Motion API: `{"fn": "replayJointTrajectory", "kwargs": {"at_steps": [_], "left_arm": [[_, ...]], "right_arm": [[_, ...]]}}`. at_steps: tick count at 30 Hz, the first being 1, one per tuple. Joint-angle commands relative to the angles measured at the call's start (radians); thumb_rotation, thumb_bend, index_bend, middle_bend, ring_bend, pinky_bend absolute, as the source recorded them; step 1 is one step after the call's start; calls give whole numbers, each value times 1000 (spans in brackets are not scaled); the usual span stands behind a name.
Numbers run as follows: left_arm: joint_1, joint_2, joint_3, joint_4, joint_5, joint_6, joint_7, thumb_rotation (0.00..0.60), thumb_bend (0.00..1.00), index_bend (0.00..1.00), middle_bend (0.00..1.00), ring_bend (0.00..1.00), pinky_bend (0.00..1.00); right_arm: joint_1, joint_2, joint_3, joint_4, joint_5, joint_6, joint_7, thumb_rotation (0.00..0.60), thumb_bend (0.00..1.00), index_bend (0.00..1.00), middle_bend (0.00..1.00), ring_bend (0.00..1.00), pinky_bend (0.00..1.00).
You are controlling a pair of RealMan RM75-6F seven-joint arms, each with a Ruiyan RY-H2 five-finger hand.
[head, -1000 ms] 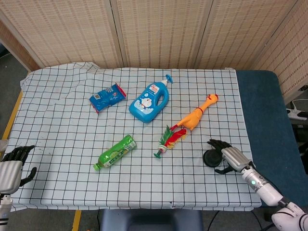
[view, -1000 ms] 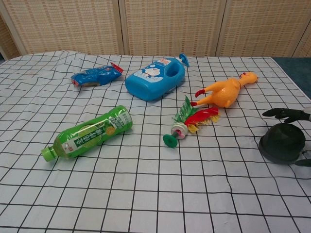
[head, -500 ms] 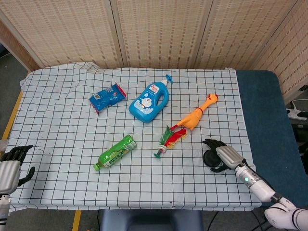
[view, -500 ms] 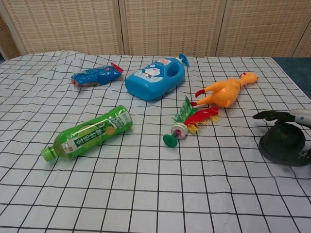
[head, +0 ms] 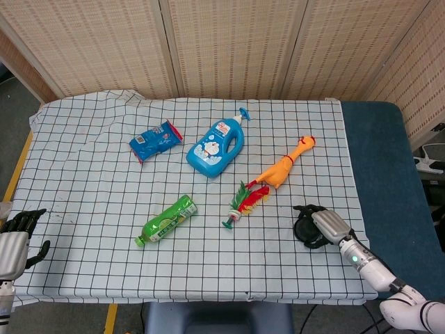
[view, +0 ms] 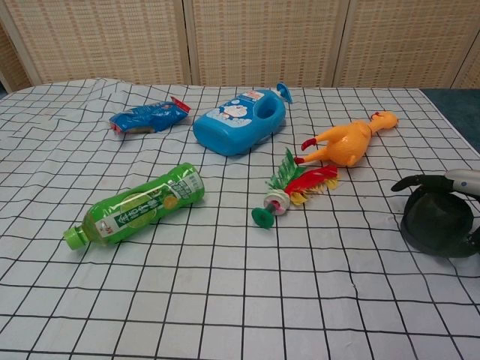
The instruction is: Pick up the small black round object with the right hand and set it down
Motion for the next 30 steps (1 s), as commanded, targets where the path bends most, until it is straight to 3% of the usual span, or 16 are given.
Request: {"fn": "replayJointTrajectory", "kwargs": {"at_steps": [1, 4, 7, 13, 24, 27, 30], "left_arm": [[0, 0, 0, 3, 3, 3, 4, 600, 368, 161, 188, 145, 269], [1, -1, 0, 4, 2, 4, 5, 600, 368, 161, 188, 145, 269], [1, -1, -2, 3, 2, 5, 1, 600, 368, 162, 188, 145, 269], [0, -1, -2, 2, 1, 3, -1, 600, 369, 161, 188, 145, 269], [-1, -3, -2, 4, 0, -1, 6, 600, 368, 161, 188, 145, 269], [-1, -2, -2, 3, 1, 0, 3, 600, 368, 162, 188, 145, 270], [-1, -3, -2, 4, 0, -1, 6, 600, 368, 162, 188, 145, 269]], "right_arm": [[0, 0, 0, -1, 4, -3, -5, 600, 80, 136, 281, 119, 181], [-1, -1, 2, 0, 7, 0, -13, 600, 80, 178, 308, 149, 212], [-14, -12, 9, 9, 12, 33, -55, 600, 86, 324, 410, 264, 323], [-34, -22, 20, 12, 14, 86, -98, 600, 268, 551, 550, 422, 477], [-61, -37, 53, 28, 9, 185, -83, 600, 302, 607, 585, 463, 509], [-65, -47, 62, 36, -16, 236, -32, 600, 301, 608, 585, 463, 509], [-67, -65, 75, 53, -86, 349, 97, 600, 302, 610, 586, 463, 509]]}}
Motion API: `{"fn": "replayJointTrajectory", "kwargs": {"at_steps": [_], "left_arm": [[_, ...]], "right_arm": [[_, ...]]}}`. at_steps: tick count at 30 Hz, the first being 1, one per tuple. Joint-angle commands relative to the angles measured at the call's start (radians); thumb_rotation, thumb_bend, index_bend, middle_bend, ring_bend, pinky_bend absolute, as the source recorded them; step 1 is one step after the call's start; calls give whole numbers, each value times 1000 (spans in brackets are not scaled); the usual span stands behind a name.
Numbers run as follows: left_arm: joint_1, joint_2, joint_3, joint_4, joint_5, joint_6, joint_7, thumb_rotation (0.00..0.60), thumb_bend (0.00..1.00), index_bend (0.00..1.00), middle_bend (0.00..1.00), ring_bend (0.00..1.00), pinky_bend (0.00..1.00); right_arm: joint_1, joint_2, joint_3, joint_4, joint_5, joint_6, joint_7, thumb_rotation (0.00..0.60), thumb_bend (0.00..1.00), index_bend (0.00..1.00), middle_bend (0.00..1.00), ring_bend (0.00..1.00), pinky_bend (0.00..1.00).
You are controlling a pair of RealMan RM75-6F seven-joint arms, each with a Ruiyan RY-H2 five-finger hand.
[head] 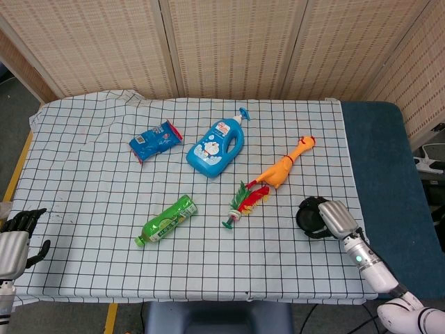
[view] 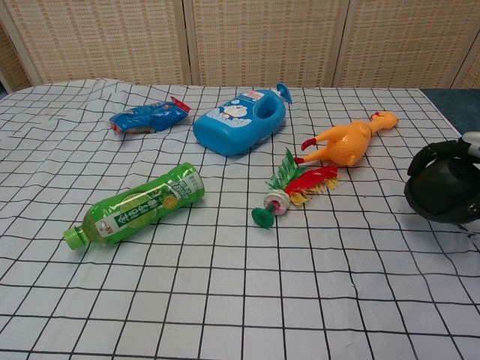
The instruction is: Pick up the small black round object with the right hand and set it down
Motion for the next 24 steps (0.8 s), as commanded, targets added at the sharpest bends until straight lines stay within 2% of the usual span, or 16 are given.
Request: {"fn": "replayJointTrajectory", "kwargs": {"at_steps": [1, 3, 6, 9, 11, 15, 17, 19, 21, 22, 24], "left_arm": [[0, 0, 0, -3, -2, -2, -2, 600, 368, 162, 188, 145, 269], [0, 1, 0, -3, 0, -1, -5, 600, 367, 161, 188, 145, 269], [1, 0, 0, 1, 1, 1, -3, 600, 366, 161, 188, 145, 269], [0, 2, -1, -3, -2, -1, -9, 600, 366, 162, 188, 145, 269], [0, 2, 0, -2, 1, -1, -6, 600, 366, 162, 188, 145, 269], [-1, 2, 1, -6, -3, -6, -3, 600, 367, 161, 188, 145, 269], [-2, 1, 2, -6, -2, -9, -1, 600, 367, 161, 187, 145, 269], [-3, 1, 3, -3, -3, -13, 4, 600, 367, 162, 187, 145, 269], [-4, 1, 3, -5, -4, -15, 2, 600, 367, 161, 188, 145, 269], [-4, 2, 3, -7, -4, -15, -2, 600, 366, 161, 188, 145, 269], [-3, 3, 3, -6, -1, -13, -4, 600, 366, 162, 188, 145, 269]], "right_arm": [[-6, -30, 19, 33, -97, 160, 171, 600, 302, 610, 586, 463, 509], [-13, -59, 29, 82, -150, 277, 280, 600, 302, 610, 586, 463, 509], [-21, -90, 38, 162, -182, 377, 355, 600, 302, 611, 586, 463, 509], [-25, -89, 38, 202, -172, 377, 339, 600, 302, 612, 586, 463, 509], [-24, -58, 28, 194, -150, 318, 278, 600, 302, 618, 586, 463, 509], [-22, 57, 23, 39, -25, 102, 11, 600, 302, 629, 586, 463, 509], [-27, 104, 42, -61, 78, 20, -188, 600, 302, 635, 586, 464, 511], [-35, 123, 66, -134, 178, -8, -384, 600, 302, 640, 586, 465, 513], [-43, 122, 83, -179, 249, -1, -525, 600, 301, 643, 586, 465, 513], [-46, 115, 92, -200, 274, 15, -583, 600, 301, 644, 586, 465, 513], [-48, 104, 98, -217, 269, 35, -598, 600, 302, 645, 586, 465, 513]]}}
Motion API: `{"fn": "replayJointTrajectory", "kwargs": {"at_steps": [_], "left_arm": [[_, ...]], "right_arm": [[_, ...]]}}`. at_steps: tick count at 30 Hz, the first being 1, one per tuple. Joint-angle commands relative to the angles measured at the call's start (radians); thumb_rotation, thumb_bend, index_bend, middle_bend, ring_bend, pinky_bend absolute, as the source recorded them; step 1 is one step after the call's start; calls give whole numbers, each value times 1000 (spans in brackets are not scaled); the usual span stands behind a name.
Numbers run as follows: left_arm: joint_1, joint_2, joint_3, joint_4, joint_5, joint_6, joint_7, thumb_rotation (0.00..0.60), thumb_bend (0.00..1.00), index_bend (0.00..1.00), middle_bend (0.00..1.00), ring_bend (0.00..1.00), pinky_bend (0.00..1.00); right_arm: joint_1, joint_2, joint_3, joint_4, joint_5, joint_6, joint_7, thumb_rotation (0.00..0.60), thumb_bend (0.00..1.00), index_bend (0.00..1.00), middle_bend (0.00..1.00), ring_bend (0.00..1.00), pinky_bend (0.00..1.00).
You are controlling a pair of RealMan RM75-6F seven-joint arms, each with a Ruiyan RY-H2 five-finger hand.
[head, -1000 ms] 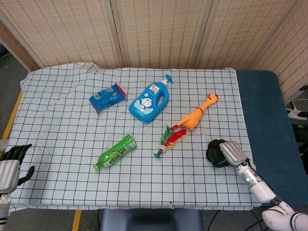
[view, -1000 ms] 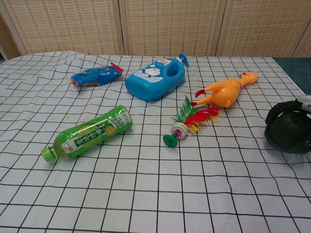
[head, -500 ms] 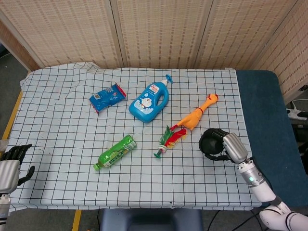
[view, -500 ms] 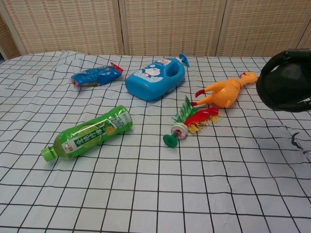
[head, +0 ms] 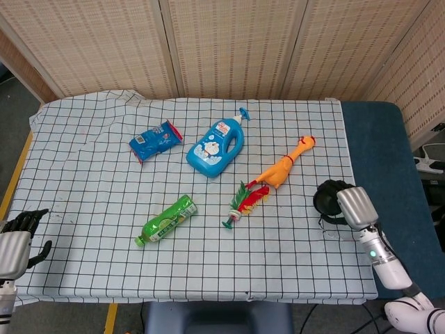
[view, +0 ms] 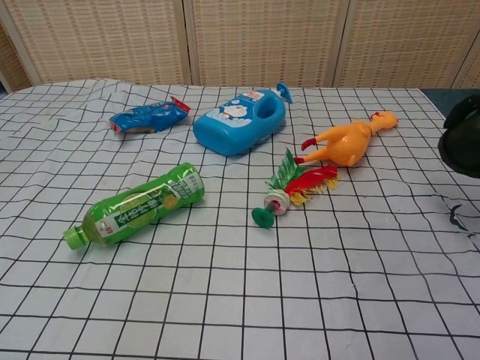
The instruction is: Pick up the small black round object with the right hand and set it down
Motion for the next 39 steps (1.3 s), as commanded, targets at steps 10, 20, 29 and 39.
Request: {"fn": "replayJointTrajectory", "kwargs": {"at_steps": [10, 20, 29, 39], "left_arm": [[2, 2, 0, 4, 3, 6, -5, 600, 366, 161, 188, 145, 269], [1, 1, 0, 1, 3, 6, -2, 600, 366, 162, 188, 145, 270], [2, 2, 5, -1, 6, 3, 7, 600, 366, 162, 188, 145, 269], [2, 5, 3, -6, -2, -1, 1, 600, 367, 161, 188, 145, 270]], "right_arm": [[14, -4, -50, 11, -284, 157, 615, 600, 302, 633, 586, 422, 511], [3, -135, -38, 259, -342, 374, 778, 600, 302, 629, 586, 418, 506], [10, 14, -60, 44, -141, -15, 341, 600, 302, 644, 586, 420, 510], [-5, 32, 21, -99, 126, -133, -90, 600, 302, 648, 586, 421, 510]]}}
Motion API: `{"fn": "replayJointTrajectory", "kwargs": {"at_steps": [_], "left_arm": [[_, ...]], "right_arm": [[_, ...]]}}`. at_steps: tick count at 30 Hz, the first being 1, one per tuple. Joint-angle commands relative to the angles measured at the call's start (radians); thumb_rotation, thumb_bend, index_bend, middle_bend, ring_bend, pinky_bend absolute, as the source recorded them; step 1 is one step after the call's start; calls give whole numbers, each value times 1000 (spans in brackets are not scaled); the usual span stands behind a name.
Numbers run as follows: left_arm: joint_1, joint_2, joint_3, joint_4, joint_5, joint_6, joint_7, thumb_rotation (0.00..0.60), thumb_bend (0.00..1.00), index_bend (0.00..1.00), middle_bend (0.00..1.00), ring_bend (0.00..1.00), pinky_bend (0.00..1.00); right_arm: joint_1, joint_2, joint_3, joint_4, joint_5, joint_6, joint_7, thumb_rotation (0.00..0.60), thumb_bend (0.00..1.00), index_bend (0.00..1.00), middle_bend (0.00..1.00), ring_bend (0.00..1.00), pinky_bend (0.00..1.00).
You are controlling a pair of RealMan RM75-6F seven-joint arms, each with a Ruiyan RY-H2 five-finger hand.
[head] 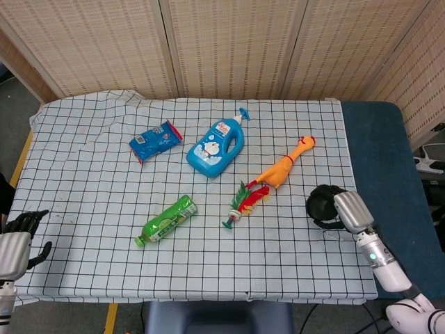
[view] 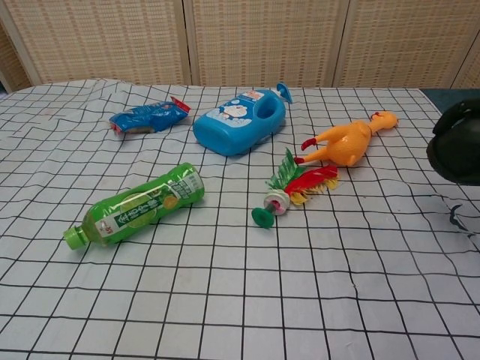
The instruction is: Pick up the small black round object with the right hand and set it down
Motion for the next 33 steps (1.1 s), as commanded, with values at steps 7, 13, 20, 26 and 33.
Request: {"fn": "replayJointTrajectory", "kwargs": {"at_steps": [7, 13, 20, 26, 33], "left_arm": [[0, 3, -2, -4, -3, -2, -7, 600, 366, 162, 188, 145, 272], [-1, 3, -1, -3, -5, -5, -4, 600, 365, 161, 188, 145, 272], [0, 5, -1, -7, -12, -11, -4, 600, 366, 162, 188, 145, 273], [-2, 5, -2, -6, -13, -13, -3, 600, 366, 162, 188, 145, 272], [-1, 6, -2, -8, -15, -14, -1, 600, 367, 162, 188, 145, 272]], "right_arm": [[7, 42, 56, -146, 100, -116, -109, 600, 302, 651, 586, 426, 510], [63, 189, 27, -310, -112, -100, 189, 600, 302, 651, 586, 427, 510], [112, 209, 37, -349, 35, -264, -103, 600, 302, 651, 586, 428, 510], [128, 145, 24, -302, 358, -363, -598, 600, 303, 651, 586, 428, 510], [144, 131, 36, -398, 431, -320, -689, 600, 305, 651, 586, 428, 510]]}}
